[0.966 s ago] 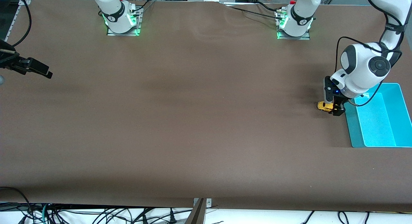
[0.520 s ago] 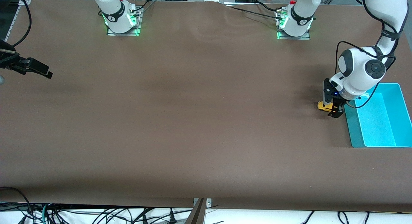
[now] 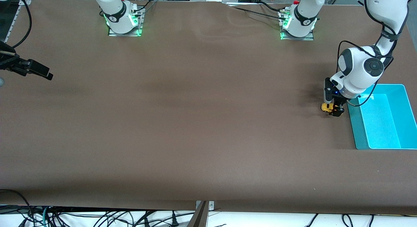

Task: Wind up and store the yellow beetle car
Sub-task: 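Close the left gripper on the yellow car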

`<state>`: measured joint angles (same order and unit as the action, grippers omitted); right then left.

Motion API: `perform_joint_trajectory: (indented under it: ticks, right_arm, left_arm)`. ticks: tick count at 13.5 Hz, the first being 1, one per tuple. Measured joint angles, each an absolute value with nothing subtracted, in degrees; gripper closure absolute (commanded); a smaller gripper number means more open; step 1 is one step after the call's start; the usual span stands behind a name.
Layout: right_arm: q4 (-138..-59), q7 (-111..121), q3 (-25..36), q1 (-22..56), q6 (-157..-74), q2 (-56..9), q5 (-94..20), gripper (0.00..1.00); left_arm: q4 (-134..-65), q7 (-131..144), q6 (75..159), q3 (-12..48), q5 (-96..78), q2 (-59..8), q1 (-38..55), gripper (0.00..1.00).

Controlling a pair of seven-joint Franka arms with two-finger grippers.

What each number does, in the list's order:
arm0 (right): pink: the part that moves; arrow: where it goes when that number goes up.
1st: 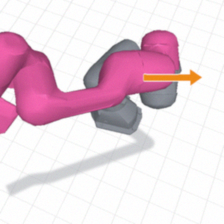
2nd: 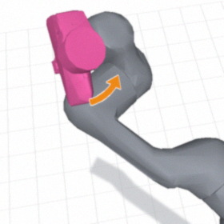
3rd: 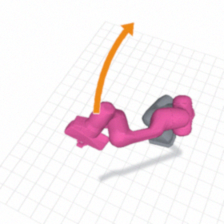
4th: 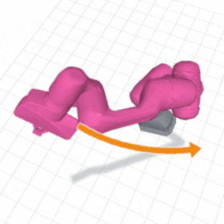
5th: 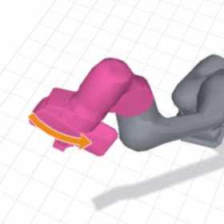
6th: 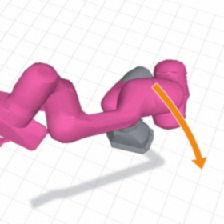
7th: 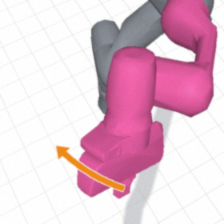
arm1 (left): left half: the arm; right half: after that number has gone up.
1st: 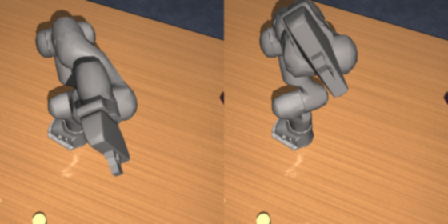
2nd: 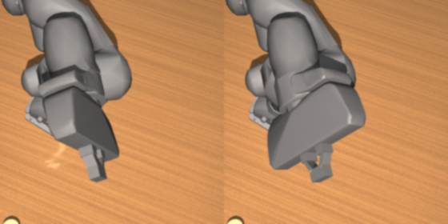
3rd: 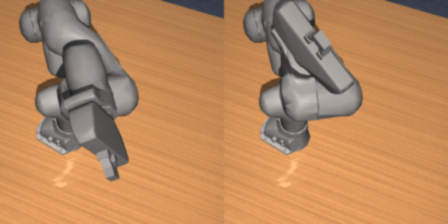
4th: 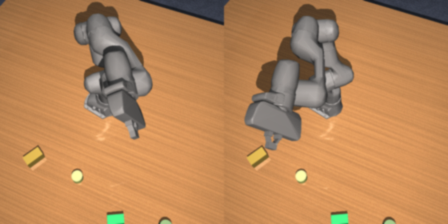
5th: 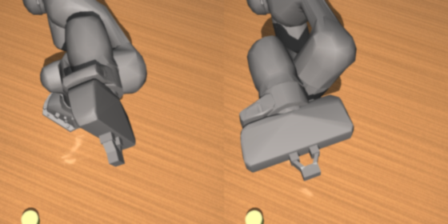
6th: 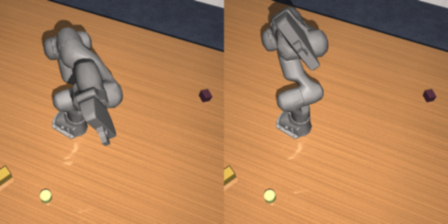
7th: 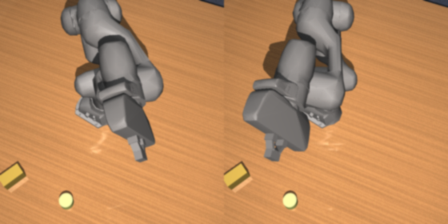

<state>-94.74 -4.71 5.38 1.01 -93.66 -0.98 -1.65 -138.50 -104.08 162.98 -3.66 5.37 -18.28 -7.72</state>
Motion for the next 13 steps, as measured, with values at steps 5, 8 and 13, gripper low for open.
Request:
perform_joint_trajectory:
  ticks: [5, 8, 13]
  right_arm:
    - [-94.74, -4.73, 5.39, 1.00, -93.66, -0.99, -1.65, 0.00]
    - [-94.74, -4.73, 5.42, 0.99, -93.66, -0.99, -1.65, 0.00]
    - [-94.74, -4.73, 5.45, 0.99, -93.66, -0.99, -1.65, 0.00]
  left_arm:
    - [-138.99, -107.41, 164.34, -3.76, 5.37, -18.28, -7.81, 0.42]
    - [-138.99, -108.01, 164.48, -4.28, 5.37, -18.28, -8.00, 0.51]
    - [-138.99, -108.12, 164.79, -4.53, 5.37, -18.27, -8.14, 0.60]
